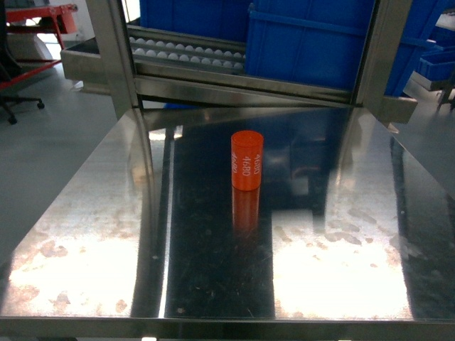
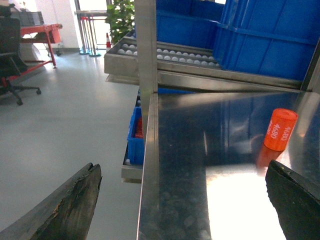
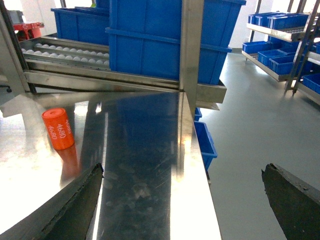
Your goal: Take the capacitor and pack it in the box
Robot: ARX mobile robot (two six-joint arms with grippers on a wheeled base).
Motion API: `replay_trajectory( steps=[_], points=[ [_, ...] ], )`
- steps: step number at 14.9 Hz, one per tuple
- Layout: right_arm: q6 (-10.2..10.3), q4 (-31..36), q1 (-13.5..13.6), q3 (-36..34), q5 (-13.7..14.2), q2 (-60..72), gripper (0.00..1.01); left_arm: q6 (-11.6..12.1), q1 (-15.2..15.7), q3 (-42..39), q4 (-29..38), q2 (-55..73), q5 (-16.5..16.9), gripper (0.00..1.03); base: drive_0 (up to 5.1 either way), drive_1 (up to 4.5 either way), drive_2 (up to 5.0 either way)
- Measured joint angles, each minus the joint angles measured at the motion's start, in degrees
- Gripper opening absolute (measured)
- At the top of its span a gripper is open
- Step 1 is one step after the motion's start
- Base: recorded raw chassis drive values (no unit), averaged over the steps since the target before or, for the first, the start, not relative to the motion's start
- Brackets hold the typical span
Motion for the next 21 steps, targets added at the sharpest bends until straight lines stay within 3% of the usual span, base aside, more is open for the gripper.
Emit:
replay_trajectory(
  steps=[21],
  points=[
    [0.0,0.0,0.0,0.0,0.0,0.0,0.98,0.0,0.0,0.0,0.0,0.0,0.0,0.98,0.0,0.0,0.0]
  ],
)
